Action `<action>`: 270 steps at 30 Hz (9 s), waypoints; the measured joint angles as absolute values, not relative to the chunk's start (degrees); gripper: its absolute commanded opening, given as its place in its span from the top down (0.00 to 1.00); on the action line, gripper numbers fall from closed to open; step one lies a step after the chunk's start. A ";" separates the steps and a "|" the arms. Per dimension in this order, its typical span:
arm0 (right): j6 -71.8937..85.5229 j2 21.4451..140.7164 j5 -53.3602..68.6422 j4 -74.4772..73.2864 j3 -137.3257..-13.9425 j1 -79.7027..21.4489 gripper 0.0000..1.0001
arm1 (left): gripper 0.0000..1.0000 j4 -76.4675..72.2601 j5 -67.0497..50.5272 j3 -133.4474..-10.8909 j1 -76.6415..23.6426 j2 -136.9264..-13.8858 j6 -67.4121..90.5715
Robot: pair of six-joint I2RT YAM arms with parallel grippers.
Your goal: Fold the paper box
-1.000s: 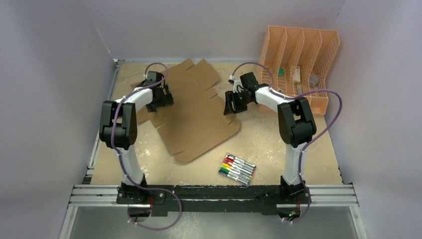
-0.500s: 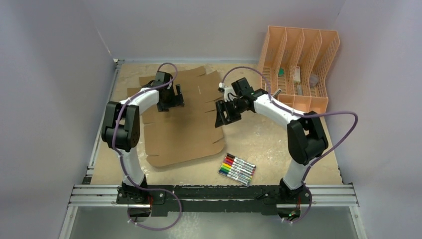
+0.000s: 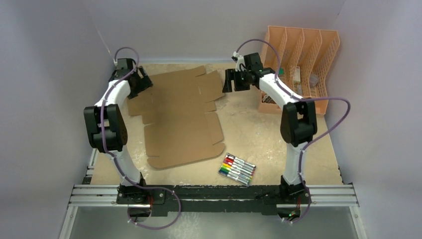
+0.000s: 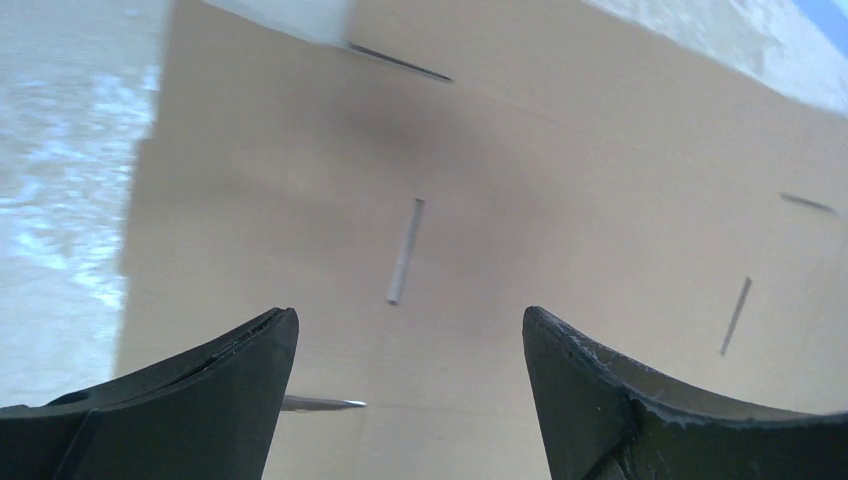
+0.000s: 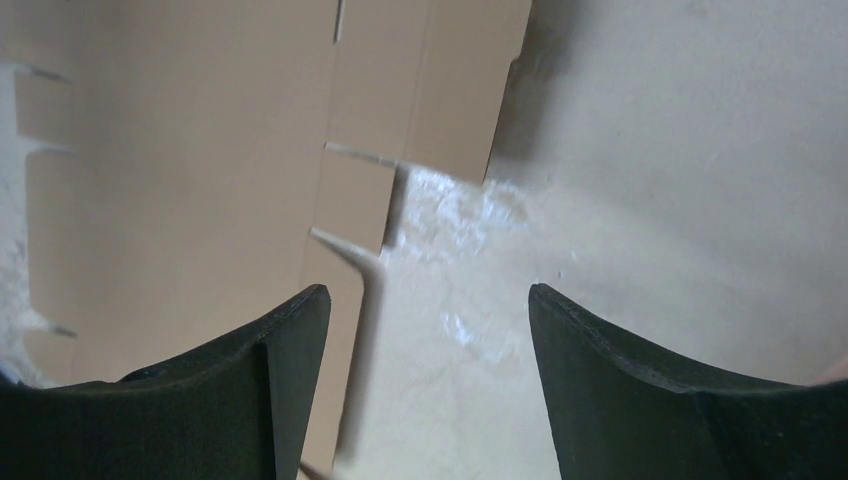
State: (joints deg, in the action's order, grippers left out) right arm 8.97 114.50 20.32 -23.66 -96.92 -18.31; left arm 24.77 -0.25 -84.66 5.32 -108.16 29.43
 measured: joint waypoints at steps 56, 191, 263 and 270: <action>24.36 115.11 29.65 -2.00 -83.37 -11.94 1.00 | 0.56 21.78 -28.18 -95.79 14.98 -127.59 24.32; 40.23 72.47 -20.12 -38.11 -55.40 -47.92 0.01 | 0.34 25.17 -3.22 -79.55 -18.76 -108.66 24.95; 7.09 116.33 20.62 -5.74 -89.47 -12.29 1.00 | 0.34 32.84 -27.33 -102.32 10.28 -127.00 15.70; 7.88 115.09 22.22 -2.59 -86.74 -12.29 1.00 | 0.42 30.13 -36.29 -102.32 10.28 -127.87 16.95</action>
